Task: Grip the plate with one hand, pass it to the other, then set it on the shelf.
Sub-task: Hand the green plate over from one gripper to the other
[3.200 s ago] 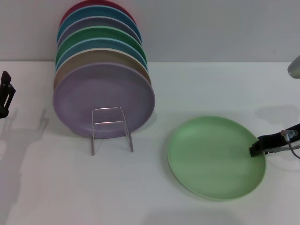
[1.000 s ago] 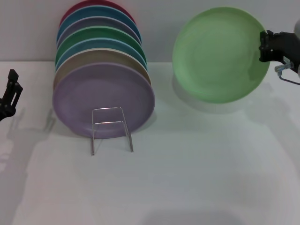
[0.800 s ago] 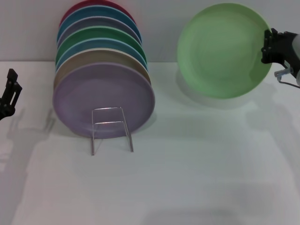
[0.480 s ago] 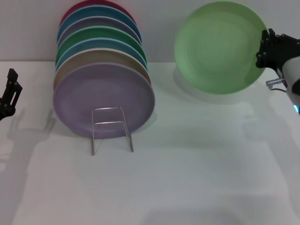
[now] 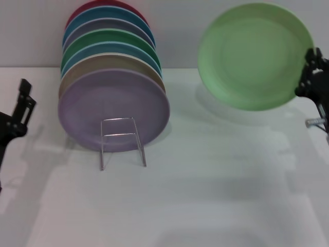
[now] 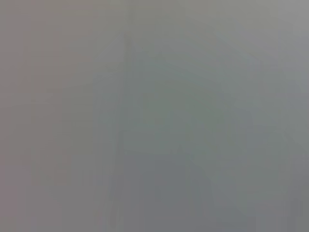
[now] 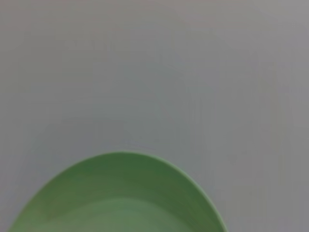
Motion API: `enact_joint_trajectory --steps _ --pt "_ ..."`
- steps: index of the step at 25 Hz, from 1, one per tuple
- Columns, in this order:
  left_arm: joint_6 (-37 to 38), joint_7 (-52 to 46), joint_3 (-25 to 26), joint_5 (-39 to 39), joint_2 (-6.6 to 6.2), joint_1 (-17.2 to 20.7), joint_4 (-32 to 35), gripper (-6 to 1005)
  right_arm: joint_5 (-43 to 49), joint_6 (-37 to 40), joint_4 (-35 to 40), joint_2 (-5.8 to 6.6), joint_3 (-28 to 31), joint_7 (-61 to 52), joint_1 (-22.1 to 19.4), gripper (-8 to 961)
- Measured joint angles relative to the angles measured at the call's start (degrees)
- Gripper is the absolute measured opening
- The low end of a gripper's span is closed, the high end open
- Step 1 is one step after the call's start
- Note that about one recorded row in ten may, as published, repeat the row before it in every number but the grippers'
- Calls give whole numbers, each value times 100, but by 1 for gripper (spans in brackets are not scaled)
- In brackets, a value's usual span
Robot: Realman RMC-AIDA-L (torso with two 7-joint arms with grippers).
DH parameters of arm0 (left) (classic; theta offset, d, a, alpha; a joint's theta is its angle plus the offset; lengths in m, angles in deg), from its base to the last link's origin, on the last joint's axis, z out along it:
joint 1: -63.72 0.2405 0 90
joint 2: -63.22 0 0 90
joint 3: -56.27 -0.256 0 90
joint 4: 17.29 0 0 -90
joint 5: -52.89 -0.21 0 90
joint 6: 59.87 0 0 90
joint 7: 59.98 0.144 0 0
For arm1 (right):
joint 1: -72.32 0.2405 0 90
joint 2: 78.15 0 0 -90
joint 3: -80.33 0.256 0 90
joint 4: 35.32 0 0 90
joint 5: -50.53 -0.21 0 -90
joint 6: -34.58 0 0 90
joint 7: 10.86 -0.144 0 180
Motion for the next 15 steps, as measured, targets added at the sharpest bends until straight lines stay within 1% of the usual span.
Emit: enact_joint_trajectory --steps 2,3,4,5,6,7,8,9,10,11,12,13,15 --pt "253 -5 -353 -2 4 48 -5 768 -245 512 111 -2 -387 -24 -169 23" --pt "297 -5 -447 -1 4 60 -13 768 -457 927 172 -7 -774 -31 -359 23" --pt "369 -5 -589 -2 5 77 -32 768 -457 927 172 -7 -774 -31 -359 23" --pt "369 -5 -589 -2 5 77 -32 768 -539 1107 181 -8 -945 -29 -447 23" --pt "436 23 -899 -3 6 128 -129 768 -694 1488 190 -8 -1335 -17 -641 22" --pt "443 49 -998 -1 6 136 -159 768 -737 1657 191 -8 -1484 -1 -723 22" --pt "445 82 -1120 -2 7 140 -186 768 -737 1657 191 -8 -1484 -1 -723 22" --pt "448 105 -1225 -1 7 141 -201 768 -770 1853 191 -8 -1651 18 -829 22" --pt "448 105 -1225 -1 7 141 -201 768 -774 1985 187 -9 -1769 43 -898 22" --pt "446 132 -1583 -2 8 115 -221 768 -776 2119 181 -8 -1887 75 -973 22" --pt "446 132 -1583 -2 8 115 -221 768 -776 2220 167 -8 -1998 139 -1048 22" --pt "437 136 -1735 -3 10 94 -221 768 -778 2368 139 -9 -2169 327 -1139 22" --pt "408 138 -1949 -2 14 64 -224 768 -794 2415 97 -11 -2271 453 -1175 22"
